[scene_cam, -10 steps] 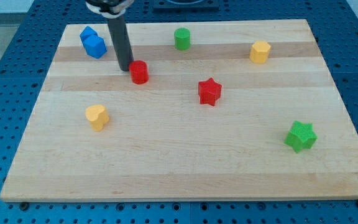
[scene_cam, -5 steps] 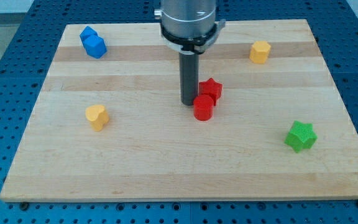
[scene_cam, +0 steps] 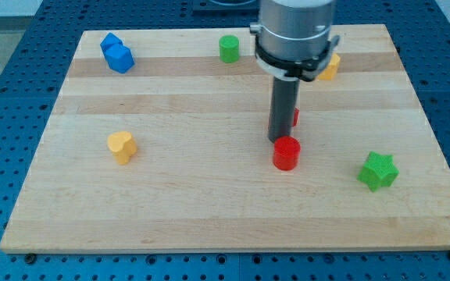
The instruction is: Push the red circle vertical to the red star
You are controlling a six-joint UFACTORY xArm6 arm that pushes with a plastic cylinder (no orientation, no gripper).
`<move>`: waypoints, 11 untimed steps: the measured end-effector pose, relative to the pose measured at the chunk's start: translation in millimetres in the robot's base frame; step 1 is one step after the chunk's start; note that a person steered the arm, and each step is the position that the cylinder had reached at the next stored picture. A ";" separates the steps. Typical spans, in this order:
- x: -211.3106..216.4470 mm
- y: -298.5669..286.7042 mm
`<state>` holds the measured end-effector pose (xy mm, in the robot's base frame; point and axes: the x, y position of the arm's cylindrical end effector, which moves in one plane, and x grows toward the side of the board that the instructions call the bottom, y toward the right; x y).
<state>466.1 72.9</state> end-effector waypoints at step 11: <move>65.3 71.6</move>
<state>531.4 144.6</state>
